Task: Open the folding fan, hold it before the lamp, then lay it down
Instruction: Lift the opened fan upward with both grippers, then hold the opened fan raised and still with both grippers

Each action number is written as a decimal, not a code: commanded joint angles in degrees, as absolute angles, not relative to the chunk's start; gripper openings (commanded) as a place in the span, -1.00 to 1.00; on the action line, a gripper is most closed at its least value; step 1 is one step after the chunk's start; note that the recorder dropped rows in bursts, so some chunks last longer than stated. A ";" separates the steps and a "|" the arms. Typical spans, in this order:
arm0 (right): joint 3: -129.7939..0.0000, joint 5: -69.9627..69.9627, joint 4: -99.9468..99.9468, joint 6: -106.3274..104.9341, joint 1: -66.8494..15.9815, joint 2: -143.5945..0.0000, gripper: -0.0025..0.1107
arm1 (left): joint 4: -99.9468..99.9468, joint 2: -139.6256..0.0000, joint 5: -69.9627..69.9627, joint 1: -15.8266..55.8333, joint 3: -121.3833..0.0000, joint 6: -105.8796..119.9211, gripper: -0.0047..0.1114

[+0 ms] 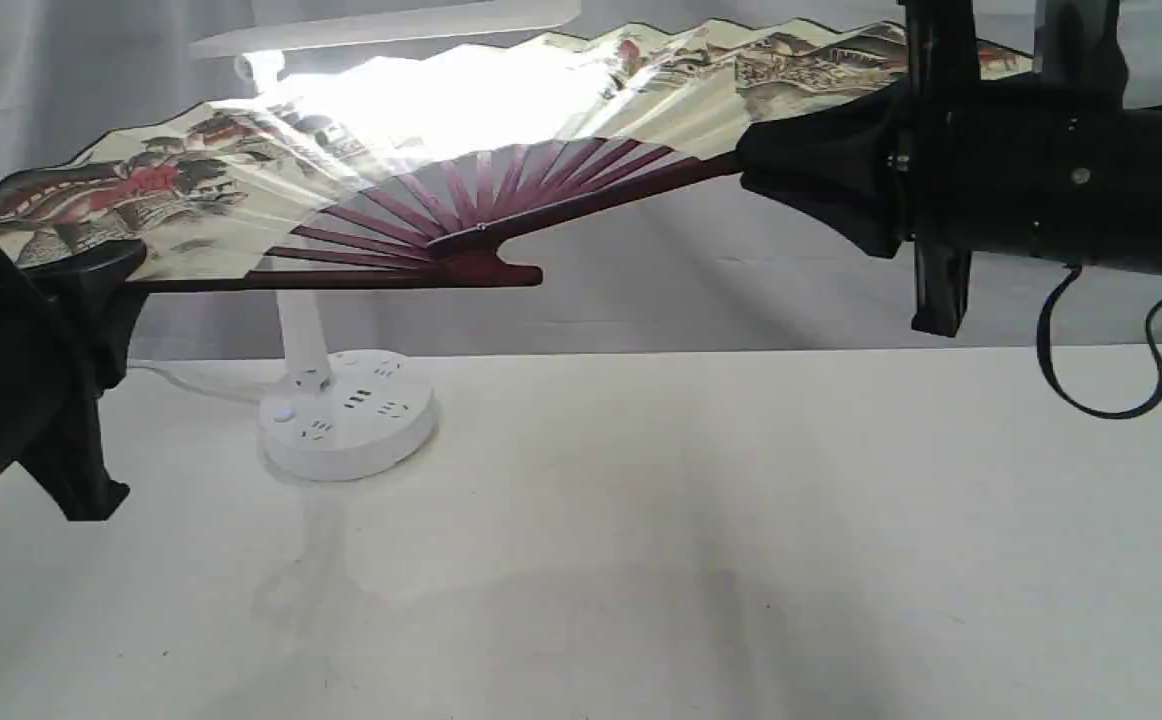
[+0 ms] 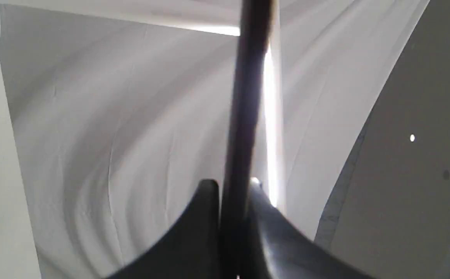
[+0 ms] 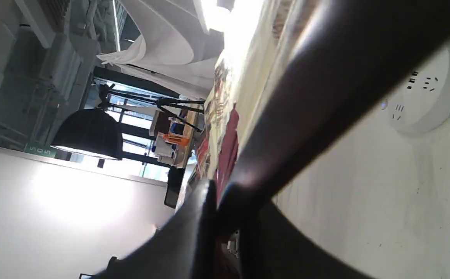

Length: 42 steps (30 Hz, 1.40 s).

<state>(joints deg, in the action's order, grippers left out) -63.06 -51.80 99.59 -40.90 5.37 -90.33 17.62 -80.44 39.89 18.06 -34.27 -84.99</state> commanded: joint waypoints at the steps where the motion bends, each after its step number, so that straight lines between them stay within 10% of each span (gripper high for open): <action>1: -63.47 -42.97 99.95 -43.21 7.33 -89.78 -0.96 | 27.27 -79.69 43.49 15.93 -34.37 -86.41 -0.92; 42: -63.47 -35.66 99.95 -41.58 7.33 -89.78 -0.96 | 28.93 -83.48 43.43 15.93 -37.00 -86.50 -0.92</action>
